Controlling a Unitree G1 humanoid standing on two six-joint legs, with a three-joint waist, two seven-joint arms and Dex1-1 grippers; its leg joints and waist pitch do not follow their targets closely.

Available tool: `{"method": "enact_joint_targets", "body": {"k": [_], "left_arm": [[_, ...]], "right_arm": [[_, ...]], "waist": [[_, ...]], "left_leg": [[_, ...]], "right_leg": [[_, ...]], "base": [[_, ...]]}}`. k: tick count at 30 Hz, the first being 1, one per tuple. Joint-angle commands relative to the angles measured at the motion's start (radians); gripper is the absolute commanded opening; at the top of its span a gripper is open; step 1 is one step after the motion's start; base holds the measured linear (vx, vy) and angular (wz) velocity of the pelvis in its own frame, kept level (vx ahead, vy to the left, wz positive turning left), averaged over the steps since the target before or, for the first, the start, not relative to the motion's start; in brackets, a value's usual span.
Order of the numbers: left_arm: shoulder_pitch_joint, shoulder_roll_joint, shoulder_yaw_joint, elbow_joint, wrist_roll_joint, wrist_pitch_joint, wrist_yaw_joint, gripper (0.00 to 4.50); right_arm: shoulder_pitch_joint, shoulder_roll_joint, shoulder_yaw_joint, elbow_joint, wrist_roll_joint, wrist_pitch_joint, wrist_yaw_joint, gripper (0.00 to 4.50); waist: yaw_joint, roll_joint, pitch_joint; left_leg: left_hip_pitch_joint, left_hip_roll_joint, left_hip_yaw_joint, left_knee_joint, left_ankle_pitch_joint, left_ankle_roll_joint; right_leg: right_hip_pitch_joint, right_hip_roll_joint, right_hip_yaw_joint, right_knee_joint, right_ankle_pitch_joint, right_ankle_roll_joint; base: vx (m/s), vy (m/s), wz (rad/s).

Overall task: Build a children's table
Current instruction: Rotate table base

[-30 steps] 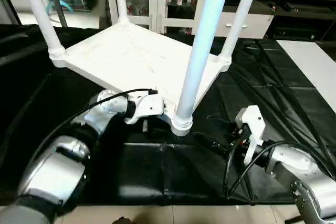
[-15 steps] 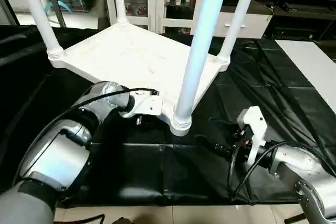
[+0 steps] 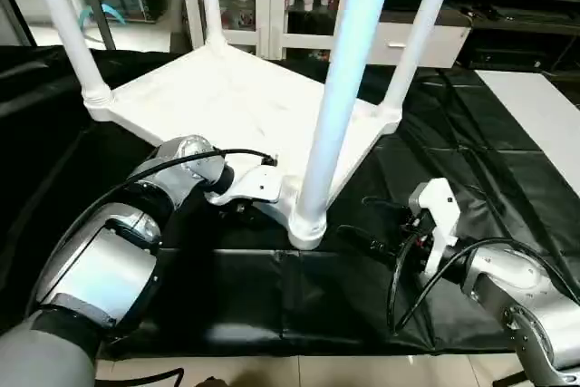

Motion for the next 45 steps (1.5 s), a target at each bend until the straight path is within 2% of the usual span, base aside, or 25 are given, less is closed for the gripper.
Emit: {"method": "enact_joint_targets", "body": {"k": [1, 3, 5, 6, 10, 13, 15, 16, 17, 18, 19, 20, 21, 22, 24, 26, 28, 31, 33, 34, 36, 38, 40, 42, 45], "left_arm": [[0.040, -0.005, -0.045, 0.028, 0.046, 0.013, -0.052, 2.03], [0.053, 0.006, -0.048, 0.012, 0.055, 0.061, -0.042, 1.90], [0.065, 0.008, -0.036, 0.000, 0.044, 0.092, -0.048, 1.80], [0.074, 0.005, -0.019, -0.011, 0.024, 0.119, -0.061, 1.66], [0.109, -0.005, 0.023, -0.059, -0.026, 0.194, -0.076, 1.28], [0.165, -0.040, 0.095, -0.142, -0.102, 0.323, -0.026, 1.15], [0.209, -0.076, 0.160, -0.206, -0.145, 0.453, 0.090, 1.08], [0.225, -0.085, 0.170, -0.224, -0.145, 0.490, 0.128, 1.06], [0.236, -0.090, 0.173, -0.233, -0.143, 0.511, 0.149, 1.06], [0.252, -0.088, 0.170, -0.253, -0.135, 0.528, 0.155, 1.05], [0.281, -0.081, 0.153, -0.284, -0.102, 0.549, 0.189, 1.05], [0.290, -0.077, 0.146, -0.294, -0.088, 0.554, 0.200, 1.03], [0.312, -0.068, 0.133, -0.323, -0.063, 0.571, 0.221, 0.99], [0.318, -0.066, 0.133, -0.333, -0.055, 0.584, 0.239, 0.93], [0.347, -0.063, 0.145, -0.393, -0.053, 0.613, 0.250, 0.83], [0.364, -0.064, 0.151, -0.429, -0.056, 0.629, 0.249, 0.80], [0.393, -0.059, 0.140, -0.490, -0.074, 0.607, 0.206, 0.74], [0.418, -0.044, 0.114, -0.558, -0.091, 0.558, 0.167, 0.67], [0.431, -0.048, 0.121, -0.599, -0.126, 0.564, 0.138, 0.67], [0.433, -0.058, 0.137, -0.615, -0.148, 0.585, 0.140, 0.92], [0.434, -0.063, 0.143, -0.627, -0.155, 0.584, 0.141, 1.05], [0.432, -0.069, 0.151, -0.631, -0.157, 0.594, 0.150, 1.16], [0.416, -0.073, 0.148, -0.623, -0.126, 0.553, 0.204, 1.46], [0.408, -0.072, 0.144, -0.616, -0.128, 0.533, 0.196, 1.46], [0.392, -0.066, 0.138, -0.607, -0.139, 0.489, 0.174, 1.46]], "right_arm": [[-0.002, -0.005, -0.005, 0.004, -0.007, -0.007, -0.004, 3.57], [-0.004, -0.001, -0.001, 0.006, -0.008, -0.009, -0.004, 3.57], [-0.005, 0.001, 0.001, 0.005, -0.008, -0.009, -0.005, 3.57], [-0.004, 0.002, 0.001, 0.005, -0.008, -0.010, -0.006, 3.57], [0.000, 0.003, 0.000, 0.006, -0.008, -0.013, -0.008, 3.57], [0.004, 0.005, -0.002, 0.009, -0.010, -0.017, -0.012, 3.57], [0.001, 0.010, -0.005, 0.017, -0.013, -0.021, -0.020, 3.57], [-0.002, 0.011, -0.006, 0.021, -0.015, -0.022, -0.022, 3.57], [-0.003, 0.013, -0.005, 0.024, -0.016, -0.023, -0.023, 3.57], [-0.004, 0.014, -0.004, 0.026, -0.018, -0.024, -0.024, 3.57], [-0.008, 0.016, -0.001, 0.030, -0.021, -0.025, -0.025, 3.57], [-0.008, 0.016, 0.000, 0.031, -0.021, -0.026, -0.025, 3.57], [-0.010, 0.017, 0.002, 0.031, -0.023, -0.025, -0.027, 3.57], [-0.013, 0.017, 0.001, 0.032, -0.023, -0.025, -0.028, 3.57], [-0.017, 0.017, 0.000, 0.033, -0.022, -0.025, -0.029, 3.57], [-0.017, 0.016, 0.000, 0.034, -0.021, -0.026, -0.030, 3.57], [-0.019, 0.014, 0.000, 0.037, -0.022, -0.029, -0.029, 3.57], [-0.029, 0.010, -0.007, 0.042, -0.022, -0.028, -0.031, 3.57], [-0.031, 0.006, -0.014, 0.042, -0.020, -0.027, -0.029, 3.57], [-0.031, 0.003, -0.018, 0.042, -0.021, -0.028, -0.027, 3.57], [-0.031, -0.001, -0.023, 0.042, -0.020, -0.027, -0.024, 3.57], [-0.030, -0.004, -0.026, 0.042, -0.018, -0.027, -0.023, 3.57], [-0.023, -0.016, -0.034, 0.040, -0.015, -0.028, -0.016, 3.57], [-0.021, -0.019, -0.036, 0.038, -0.014, -0.027, -0.014, 3.57], [-0.016, -0.023, -0.037, 0.033, -0.011, -0.023, -0.011, 3.57]], "waist": [[0.004, 0.002, -0.057], [0.002, 0.000, -0.055], [0.002, 0.004, -0.055], [0.000, 0.000, -0.056], [-0.003, 0.002, -0.057], [-0.005, 0.001, -0.058], [-0.006, 0.001, -0.057], [-0.006, 0.002, -0.058], [-0.006, -0.005, -0.058], [-0.005, -0.001, -0.056], [-0.008, -0.002, -0.056], [-0.019, -0.002, -0.050], [-0.021, 0.000, -0.053], [-0.027, -0.005, -0.052], [-0.033, -0.005, -0.050], [-0.040, -0.009, -0.049], [-0.049, -0.007, -0.049], [-0.058, -0.004, -0.051], [-0.060, 0.000, -0.054], [-0.060, -0.001, -0.054], [-0.054, -0.002, -0.060], [-0.047, -0.002, -0.061], [-0.042, -0.005, -0.063], [-0.035, -0.003, -0.068], [-0.028, -0.002, -0.073]], "left_leg": [[0.014, 0.023, -0.017, -0.085, -0.294, -0.018], [0.015, 0.024, -0.017, -0.086, -0.305, -0.020], [0.015, 0.024, -0.019, -0.087, -0.312, -0.021], [0.014, 0.023, -0.019, -0.088, -0.311, -0.019], [0.013, 0.023, -0.018, -0.087, -0.298, -0.012], [0.011, 0.023, -0.016, -0.087, -0.276, -0.001], [0.011, 0.024, -0.013, -0.085, -0.274, 0.006], [0.010, 0.022, -0.014, -0.084, -0.283, 0.011], [0.011, 0.023, -0.013, -0.084, -0.285, 0.013], [0.009, 0.020, -0.016, -0.087, -0.302, 0.012], [0.006, 0.022, -0.019, -0.090, -0.305, 0.009], [-0.007, 0.020, -0.025, -0.098, -0.324, 0.003], [-0.004, 0.019, -0.026, -0.098, -0.338, 0.000], [-0.006, 0.017, -0.030, -0.098, -0.351, -0.004], [0.001, 0.016, -0.036, -0.097, -0.380, -0.007], [-0.002, 0.013, -0.042, -0.100, -0.380, -0.006], [0.000, 0.013, -0.047, -0.101, -0.406, -0.006], [0.001, 0.014, -0.051, -0.106, -0.420, -0.001], [-0.001, 0.018, -0.051, -0.111, -0.404, 0.001], [0.003, 0.019, -0.046, -0.109, -0.400, 0.002], [0.009, 0.016, -0.034, -0.101, -0.353, 0.015], [0.009, 0.016, -0.027, -0.097, -0.317, 0.029], [0.008, 0.015, -0.025, -0.093, -0.284, 0.041], [0.000, 0.015, -0.024, -0.089, -0.208, 0.052], [0.001, 0.016, -0.024, -0.083, -0.132, 0.065]], "right_leg": [[0.042, -0.053, 0.030, -0.066, -0.220, -0.227], [0.041, -0.053, 0.031, -0.069, -0.249, -0.219], [0.040, -0.054, 0.031, -0.071, -0.277, -0.211], [0.041, -0.053, 0.031, -0.073, -0.285, -0.206], [0.039, -0.053, 0.031, -0.071, -0.273, -0.216], [0.040, -0.051, 0.030, -0.069, -0.241, -0.228], [0.039, -0.051, 0.030, -0.067, -0.238, -0.238], [0.039, -0.051, 0.029, -0.072, -0.276, -0.227], [0.038, -0.051, 0.029, -0.075, -0.292, -0.221], [0.036, -0.052, 0.029, -0.083, -0.359, -0.194], [0.039, -0.053, 0.028, -0.082, -0.368, -0.186], [0.042, -0.049, 0.023, -0.086, -0.415, -0.156], [0.042, -0.050, 0.021, -0.091, -0.447, -0.138], [0.042, -0.052, 0.020, -0.097, -0.502, -0.108], [0.032, -0.055, 0.017, -0.110, -0.599, -0.071], [0.032, -0.054, 0.012, -0.117, -0.629, -0.056], [0.027, -0.054, 0.010, -0.121, -0.641, -0.056], [0.027, -0.050, 0.010, -0.120, -0.587, -0.071], [0.030, -0.049, 0.014, -0.111, -0.508, -0.098], [0.025, -0.046, 0.018, -0.108, -0.455, -0.123], [0.023, -0.040, 0.027, -0.097, -0.312, -0.174], [0.025, -0.039, 0.029, -0.092, -0.257, -0.194], [0.030, -0.041, 0.029, -0.090, -0.240, -0.195], [0.039, -0.041, 0.027, -0.080, -0.176, -0.199], [0.043, -0.040, 0.026, -0.066, -0.073, -0.218]], "base": [[0.000, 0.000, 0.00], [0.000, 0.000, 0.00], [0.000, 0.000, 0.00], [0.000, 0.000, 0.00], [0.000, 0.000, 0.00], [0.000, 0.000, 0.00], [0.000, 0.000, 0.00], [0.000, 0.000, 0.00], [0.000, 0.000, 0.00], [0.000, 0.000, 0.00], [0.000, 0.000, 0.00], [0.000, 0.000, 0.00], [0.000, 0.000, 0.00], [0.000, 0.000, 0.00], [0.000, 0.000, 0.00], [0.000, 0.000, 0.00], [0.000, 0.000, 0.00], [0.000, 0.000, 0.00], [0.000, 0.000, 0.00], [0.000, 0.000, 0.00], [0.000, 0.000, 0.00], [0.000, 0.000, 0.00], [0.000, 0.000, 0.00], [0.000, 0.000, 0.00], [0.000, 0.000, 0.00]]}}
